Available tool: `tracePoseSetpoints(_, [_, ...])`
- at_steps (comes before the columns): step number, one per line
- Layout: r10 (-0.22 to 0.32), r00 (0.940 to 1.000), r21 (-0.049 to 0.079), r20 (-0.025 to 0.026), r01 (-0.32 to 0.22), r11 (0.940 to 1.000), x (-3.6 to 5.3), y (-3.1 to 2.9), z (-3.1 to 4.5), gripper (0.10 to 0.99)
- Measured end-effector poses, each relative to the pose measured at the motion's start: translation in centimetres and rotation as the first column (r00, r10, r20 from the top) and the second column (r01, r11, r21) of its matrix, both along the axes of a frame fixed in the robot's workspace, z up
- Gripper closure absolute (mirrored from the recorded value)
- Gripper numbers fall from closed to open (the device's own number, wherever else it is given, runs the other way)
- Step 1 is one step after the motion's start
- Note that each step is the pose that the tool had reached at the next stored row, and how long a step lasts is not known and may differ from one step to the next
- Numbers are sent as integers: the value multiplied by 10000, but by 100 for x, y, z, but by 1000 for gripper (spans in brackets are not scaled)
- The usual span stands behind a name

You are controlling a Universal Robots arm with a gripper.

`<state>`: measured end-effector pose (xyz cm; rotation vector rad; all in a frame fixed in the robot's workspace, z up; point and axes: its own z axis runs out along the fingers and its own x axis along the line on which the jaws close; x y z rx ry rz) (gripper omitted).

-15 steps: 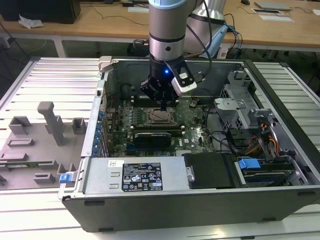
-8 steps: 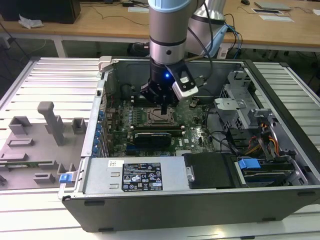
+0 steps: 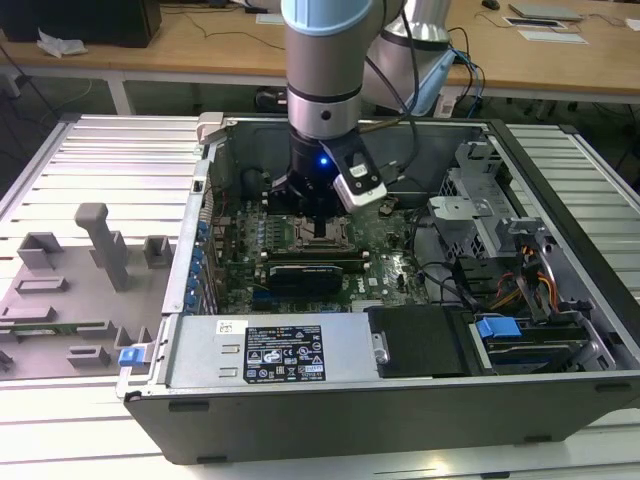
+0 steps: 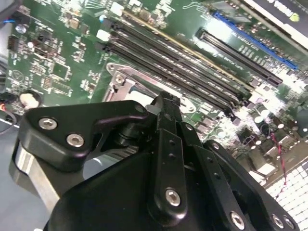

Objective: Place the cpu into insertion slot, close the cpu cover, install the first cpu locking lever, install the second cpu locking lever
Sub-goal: 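Install the second cpu locking lever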

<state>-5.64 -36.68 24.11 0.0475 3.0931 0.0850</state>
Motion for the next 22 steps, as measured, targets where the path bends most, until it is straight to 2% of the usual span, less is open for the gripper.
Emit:
tracePoseSetpoints(6, [-1, 10000, 267, 6, 1, 9996, -89, -78, -67, 980])
tracePoseSetpoints(7, [0, 10000, 361, 7, 0, 9993, -107, -108, -88, 980])
tracePoseSetpoints(8, [0, 10000, 688, 19, -1, 9976, -151, -145, -120, 980])
tracePoseSetpoints(9, [-1, 10000, 806, 21, -1, 9967, -173, -164, -136, 980])
tracePoseSetpoints(14, [-1, 10000, 1159, 24, -2, 9933, -247, -239, -205, 980])
tracePoseSetpoints(18, [-3, 10000, 1465, 34, -2, 9892, -271, -264, -241, 980])
tracePoseSetpoints(19, [-3, 10000, 1619, 38, -3, 9868, -280, -279, -264, 980])
tracePoseSetpoints(22, [-5, 10000, 1869, 40, -3, 9824, -297, -300, -295, 980])
